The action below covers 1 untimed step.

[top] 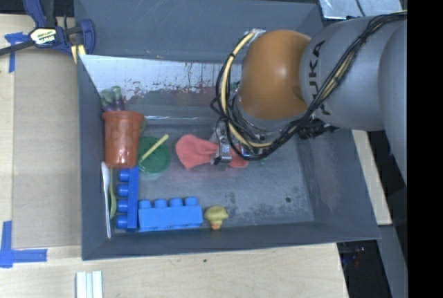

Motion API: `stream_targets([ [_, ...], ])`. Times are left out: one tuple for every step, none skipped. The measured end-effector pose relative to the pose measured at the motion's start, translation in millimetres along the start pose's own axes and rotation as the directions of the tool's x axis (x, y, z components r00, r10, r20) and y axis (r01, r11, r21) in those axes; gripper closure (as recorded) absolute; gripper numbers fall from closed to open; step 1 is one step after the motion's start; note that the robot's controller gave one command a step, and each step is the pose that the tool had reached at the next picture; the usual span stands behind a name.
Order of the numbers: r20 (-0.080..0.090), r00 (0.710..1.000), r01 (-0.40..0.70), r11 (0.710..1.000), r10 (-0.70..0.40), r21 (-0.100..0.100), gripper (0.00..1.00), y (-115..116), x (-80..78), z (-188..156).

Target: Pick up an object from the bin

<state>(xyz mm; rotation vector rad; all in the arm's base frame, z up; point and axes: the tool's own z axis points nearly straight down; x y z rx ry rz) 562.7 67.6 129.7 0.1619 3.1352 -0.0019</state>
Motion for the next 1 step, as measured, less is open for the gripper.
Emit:
stream_targets([
  [0.001,0.999,0.043,0.999,-0.043,0.0,1.0,-8.2,-17.1,-76.8],
])
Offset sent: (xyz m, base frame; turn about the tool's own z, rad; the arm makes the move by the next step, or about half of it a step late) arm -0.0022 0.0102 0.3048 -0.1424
